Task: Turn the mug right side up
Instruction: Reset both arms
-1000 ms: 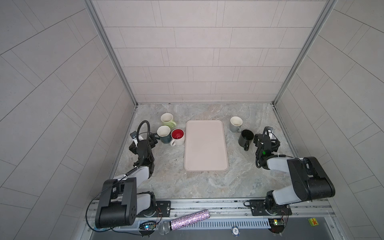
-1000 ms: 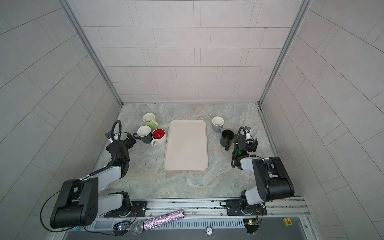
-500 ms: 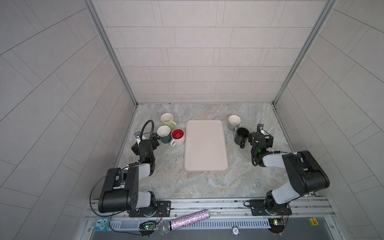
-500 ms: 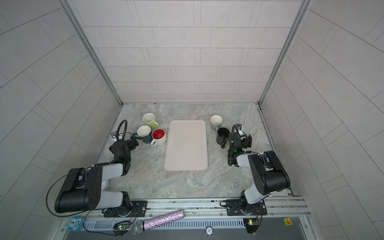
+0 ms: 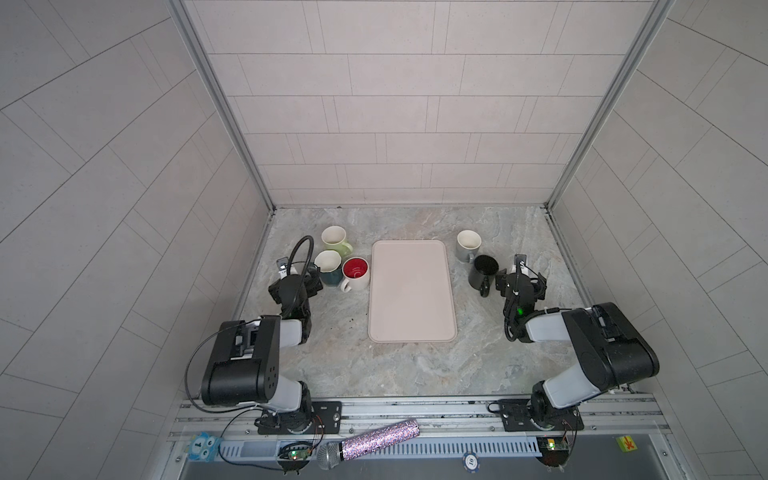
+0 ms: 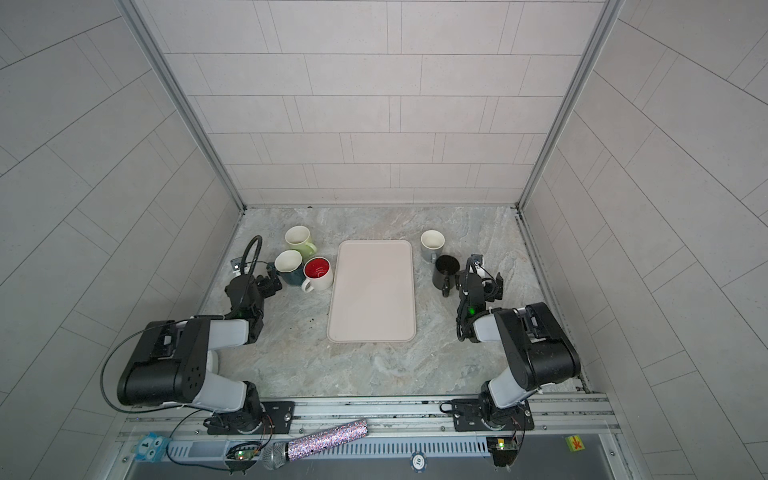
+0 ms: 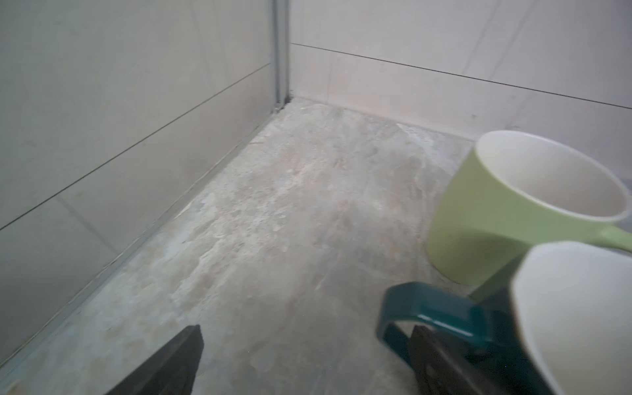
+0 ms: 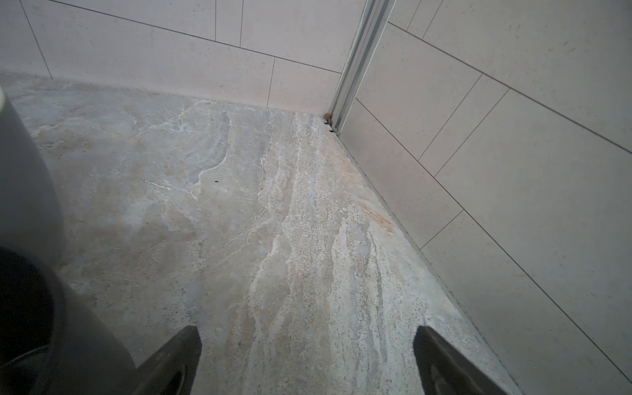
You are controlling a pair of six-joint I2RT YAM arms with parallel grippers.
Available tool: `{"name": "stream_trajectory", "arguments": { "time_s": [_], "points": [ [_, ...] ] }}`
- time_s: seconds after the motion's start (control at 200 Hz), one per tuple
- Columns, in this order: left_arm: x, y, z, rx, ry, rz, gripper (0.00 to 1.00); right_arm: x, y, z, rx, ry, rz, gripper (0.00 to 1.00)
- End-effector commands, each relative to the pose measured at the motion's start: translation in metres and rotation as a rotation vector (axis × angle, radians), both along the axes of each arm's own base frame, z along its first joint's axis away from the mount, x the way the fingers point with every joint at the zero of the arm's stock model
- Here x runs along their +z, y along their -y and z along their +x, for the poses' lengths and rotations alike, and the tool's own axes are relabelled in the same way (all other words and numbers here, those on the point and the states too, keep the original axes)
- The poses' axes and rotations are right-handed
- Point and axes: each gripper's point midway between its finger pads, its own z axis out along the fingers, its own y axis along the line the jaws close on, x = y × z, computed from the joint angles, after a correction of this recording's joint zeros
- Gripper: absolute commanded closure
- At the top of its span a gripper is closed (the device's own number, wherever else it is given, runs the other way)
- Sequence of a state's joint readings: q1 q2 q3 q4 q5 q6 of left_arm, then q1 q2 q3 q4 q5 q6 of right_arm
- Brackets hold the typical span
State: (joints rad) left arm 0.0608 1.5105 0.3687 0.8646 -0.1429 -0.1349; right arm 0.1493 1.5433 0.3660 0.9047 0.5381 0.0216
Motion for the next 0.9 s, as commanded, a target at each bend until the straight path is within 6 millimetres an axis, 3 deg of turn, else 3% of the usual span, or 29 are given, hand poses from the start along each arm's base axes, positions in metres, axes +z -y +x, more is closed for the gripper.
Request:
{"name": "stream_trajectory", "arguments": {
  "time_s": [0.0, 0.15, 0.2, 0.27, 0.896],
  "points": [
    [-0.004, 0.029, 0.015, -0.164, 0.012, 0.037, 0.0, 0.014, -0.003, 0.004, 0.016, 0.052, -0.005, 0.01],
    [-0.005, 0.027, 0.012, -0.153, 0.017, 0.034, 0.0, 0.011, -0.008, 0.004, 0.06, 0.065, 0.016, 0.01],
    [-0.005, 0.027, 0.012, -0.154, 0.017, 0.034, 0.0, 0.001, -0.009, 0.002, 0.077, 0.044, 0.02, 0.01],
    [-0.004, 0.027, 0.012, -0.153, 0.019, 0.034, 0.0, 0.005, -0.007, 0.001, 0.066, 0.111, 0.019, 0.01],
    [-0.004, 0.028, 0.012, -0.155, 0.02, 0.034, 0.0, 0.002, -0.008, 0.006, 0.064, 0.066, 0.015, 0.01]
  ]
}}
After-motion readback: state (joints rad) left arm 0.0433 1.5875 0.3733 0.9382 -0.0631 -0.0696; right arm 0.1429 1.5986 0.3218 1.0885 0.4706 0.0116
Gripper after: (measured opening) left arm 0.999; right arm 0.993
